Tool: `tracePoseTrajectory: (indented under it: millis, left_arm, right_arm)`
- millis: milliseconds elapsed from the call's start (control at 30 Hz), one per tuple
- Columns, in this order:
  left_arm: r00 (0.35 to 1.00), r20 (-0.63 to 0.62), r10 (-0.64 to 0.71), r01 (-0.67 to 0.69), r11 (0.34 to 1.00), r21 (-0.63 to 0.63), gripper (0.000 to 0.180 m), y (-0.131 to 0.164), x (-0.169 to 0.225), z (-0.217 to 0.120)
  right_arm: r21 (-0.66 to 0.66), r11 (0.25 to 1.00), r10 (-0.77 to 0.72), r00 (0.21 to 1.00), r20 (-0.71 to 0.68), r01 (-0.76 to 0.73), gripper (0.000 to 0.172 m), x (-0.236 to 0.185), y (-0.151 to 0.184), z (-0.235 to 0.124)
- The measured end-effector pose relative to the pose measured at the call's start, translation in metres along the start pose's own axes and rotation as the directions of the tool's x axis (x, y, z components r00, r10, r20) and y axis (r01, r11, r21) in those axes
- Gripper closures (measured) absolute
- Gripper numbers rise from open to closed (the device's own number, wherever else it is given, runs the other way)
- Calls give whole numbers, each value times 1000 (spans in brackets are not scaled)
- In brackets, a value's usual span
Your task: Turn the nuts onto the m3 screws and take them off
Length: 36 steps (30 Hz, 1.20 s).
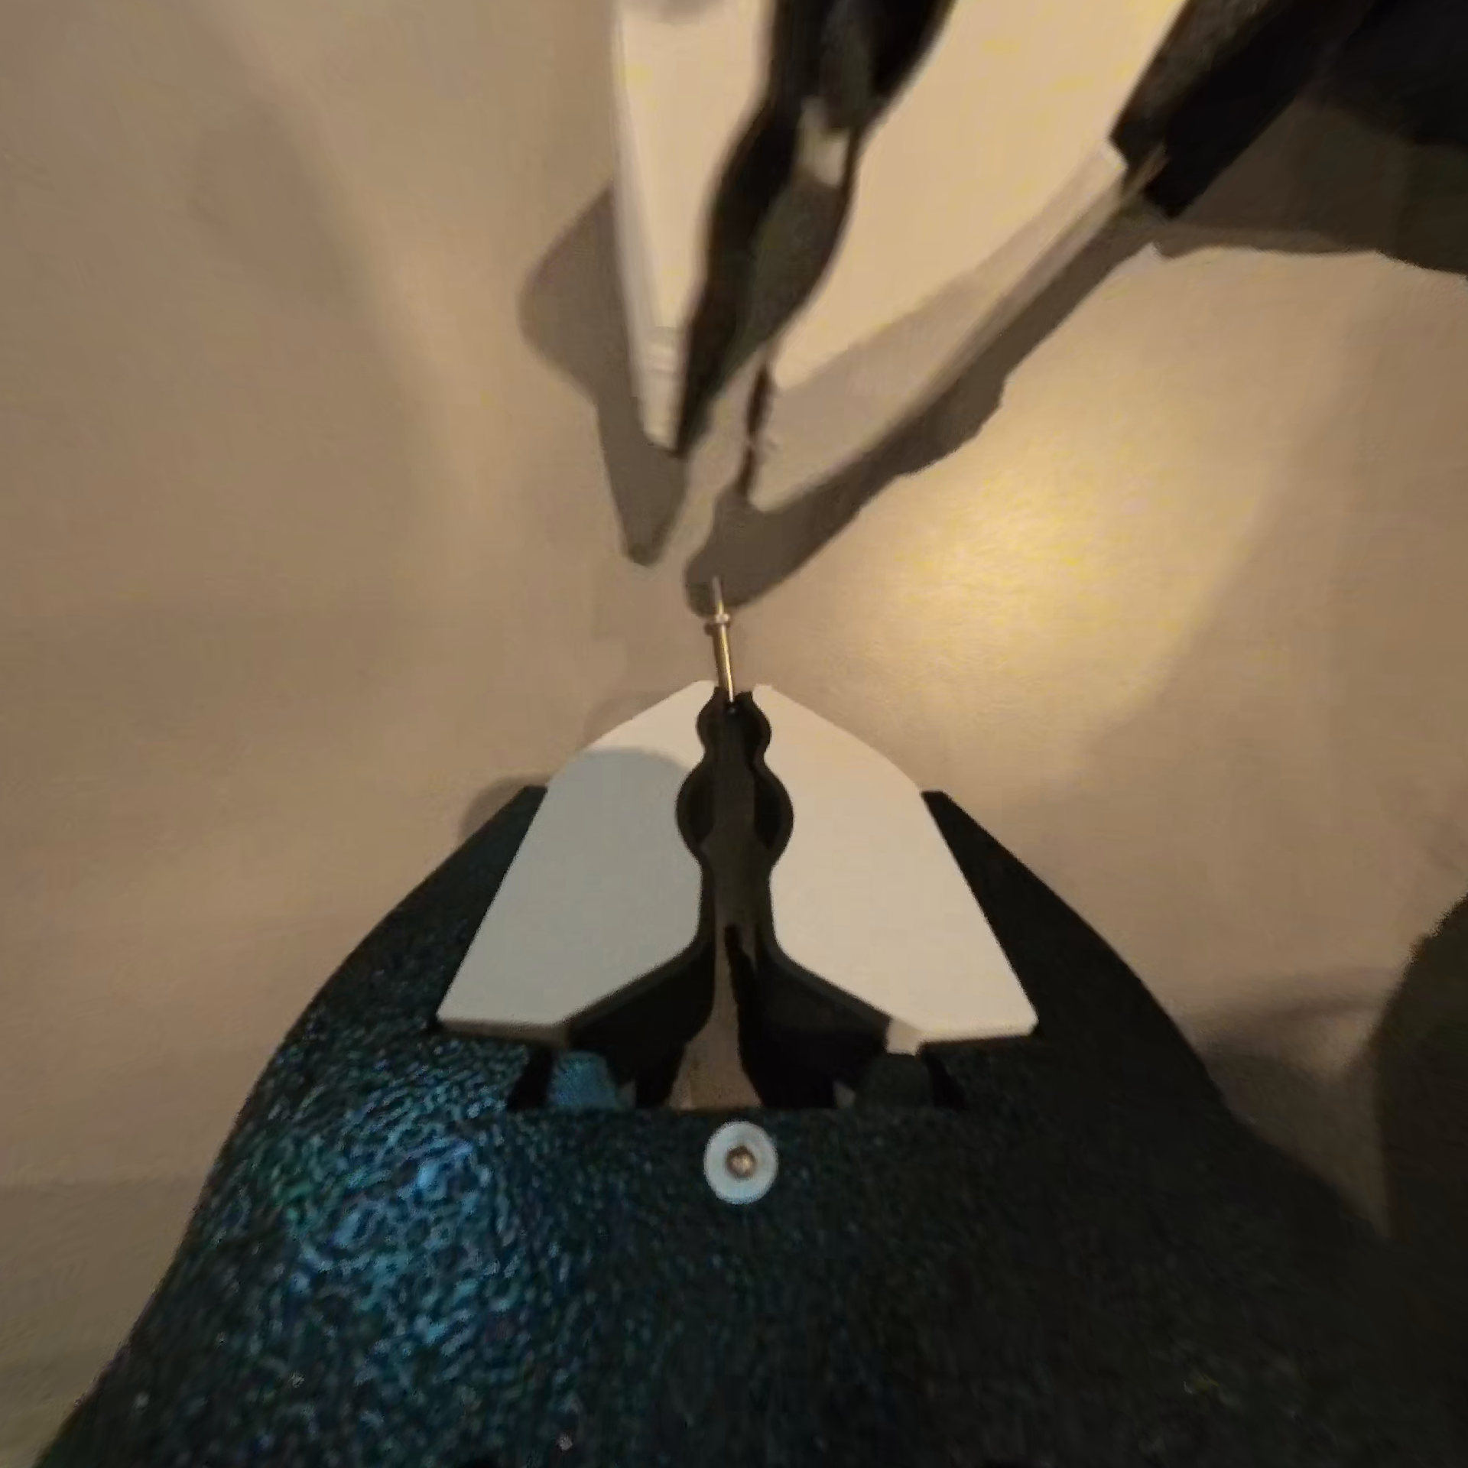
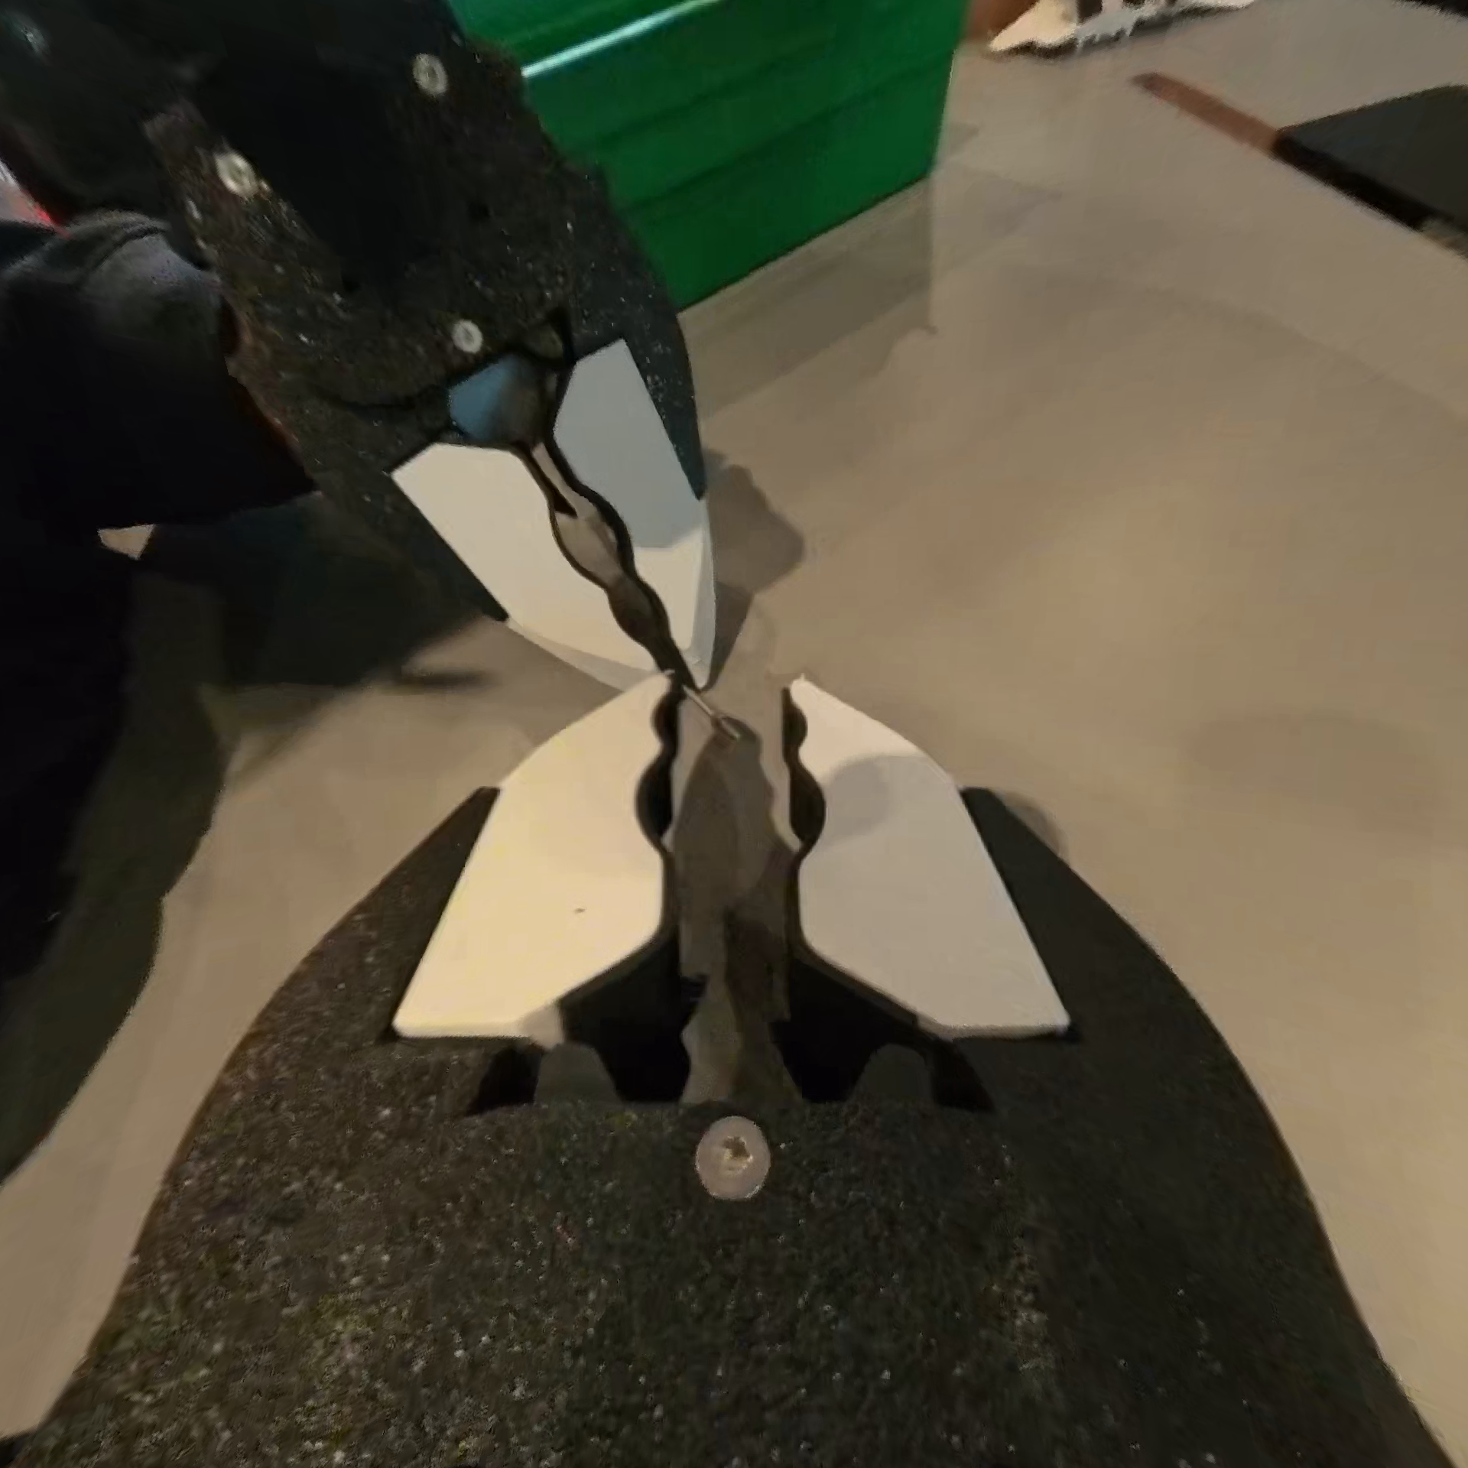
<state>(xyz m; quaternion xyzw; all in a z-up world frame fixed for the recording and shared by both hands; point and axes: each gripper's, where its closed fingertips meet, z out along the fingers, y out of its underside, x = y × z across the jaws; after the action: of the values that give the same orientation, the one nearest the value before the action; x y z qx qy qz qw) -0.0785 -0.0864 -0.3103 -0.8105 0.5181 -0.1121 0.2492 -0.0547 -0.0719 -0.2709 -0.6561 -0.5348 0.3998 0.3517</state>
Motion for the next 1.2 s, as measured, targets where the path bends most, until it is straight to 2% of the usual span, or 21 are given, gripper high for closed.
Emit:
tracePoseTrajectory:
  millis: [33, 200, 300, 467, 500, 700, 800, 833, 1200]
  left_arm:
    - [1000, -28, 12, -11, 1000, 27, 177, -2, 4, 0]
    - [987, -80, 142, -128, 979, 157, 177, -14, 17, -10]
    - [973, -41, 227, -216, 959, 186, 177, -18, 19, -16]
    - [956, -33, 291, -277, 934, 227, 178, -24, 25, -21]
    - [954, -34, 297, -282, 931, 232, 178, -24, 26, -21]
    - [963, -51, 263, -241, 933, 267, 176, -27, 26, -21]
    - [974, -50, 221, -204, 952, 229, 156, -24, 19, -18]
    - [973, -49, 224, -209, 955, 213, 153, -22, 18, -16]
    - [954, -36, 299, -285, 936, 206, 167, -26, 25, -15]
  right_arm:
    - [-20, 1000, -4, 1000, 28, 5, 145, -4, 3, 1]
    - [-71, 995, -68, 991, 112, 76, 145, -21, 10, 4]
    - [-113, 990, -67, 986, 154, 85, 149, -27, 17, 6]
    - [-119, 991, -41, 976, 215, 68, 160, -37, 17, 6]
    - [-124, 990, -39, 975, 220, 68, 166, -38, 18, 6]
    - [-107, 990, -72, 979, 193, 93, 167, -35, 14, 4]
    - [-100, 990, -84, 981, 174, 103, 167, -33, 13, 4]
    - [-93, 990, -86, 981, 172, 103, 167, -33, 11, 4]
    - [-79, 990, -99, 977, 187, 115, 167, -36, 8, 4]
